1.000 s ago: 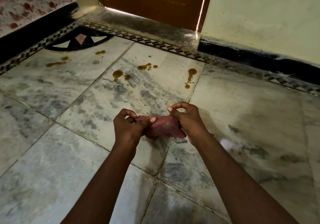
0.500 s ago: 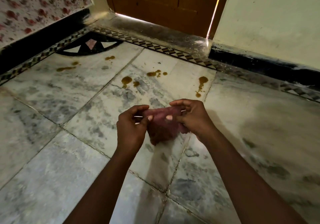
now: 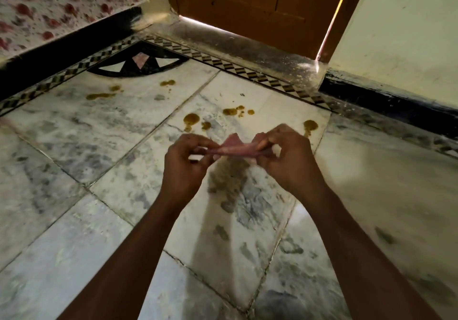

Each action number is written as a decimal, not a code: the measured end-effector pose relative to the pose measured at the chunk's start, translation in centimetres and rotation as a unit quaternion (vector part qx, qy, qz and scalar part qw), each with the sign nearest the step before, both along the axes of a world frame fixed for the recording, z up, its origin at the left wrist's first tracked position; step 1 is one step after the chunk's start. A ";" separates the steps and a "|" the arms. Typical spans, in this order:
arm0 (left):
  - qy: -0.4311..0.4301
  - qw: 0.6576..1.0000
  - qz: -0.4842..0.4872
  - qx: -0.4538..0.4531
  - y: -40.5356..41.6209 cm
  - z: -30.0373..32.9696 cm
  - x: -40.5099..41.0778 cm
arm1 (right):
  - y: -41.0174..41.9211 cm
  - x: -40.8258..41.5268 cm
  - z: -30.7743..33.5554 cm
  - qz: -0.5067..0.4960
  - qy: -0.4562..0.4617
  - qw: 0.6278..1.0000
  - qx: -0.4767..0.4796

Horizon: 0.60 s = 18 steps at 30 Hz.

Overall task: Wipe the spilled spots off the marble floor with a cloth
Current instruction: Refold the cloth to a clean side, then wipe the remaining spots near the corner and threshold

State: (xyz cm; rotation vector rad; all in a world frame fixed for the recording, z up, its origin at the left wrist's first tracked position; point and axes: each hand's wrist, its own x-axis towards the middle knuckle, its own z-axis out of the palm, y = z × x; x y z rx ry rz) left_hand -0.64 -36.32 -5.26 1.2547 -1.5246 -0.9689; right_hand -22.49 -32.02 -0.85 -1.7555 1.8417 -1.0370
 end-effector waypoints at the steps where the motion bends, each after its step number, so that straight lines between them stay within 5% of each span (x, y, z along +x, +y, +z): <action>1: 0.002 0.999 -0.013 0.029 0.4 -1.5 0.7 | 0.7 0.3 -0.6 0.014 -0.014 0.997 0.073; 4: -0.048 0.996 0.003 0.075 1.0 -6.0 3.7 | 1.4 1.9 -4.3 0.045 -0.009 0.995 0.092; 7: -0.173 0.981 0.089 0.009 -0.1 -8.3 8.0 | 0.0 4.2 -9.9 0.058 0.120 0.987 0.094; 10: -0.288 0.947 0.143 -0.022 -3.8 -9.2 12.7 | -2.1 7.3 -13.3 0.018 0.229 0.957 0.176; 14: -0.425 0.885 0.193 -0.006 -7.4 -10.6 17.1 | -8.7 10.0 -14.6 -0.040 0.237 0.949 0.205; 18: -0.428 0.868 0.250 0.006 -7.7 -11.6 17.2 | -12.4 13.8 -15.4 -0.010 0.267 0.959 0.094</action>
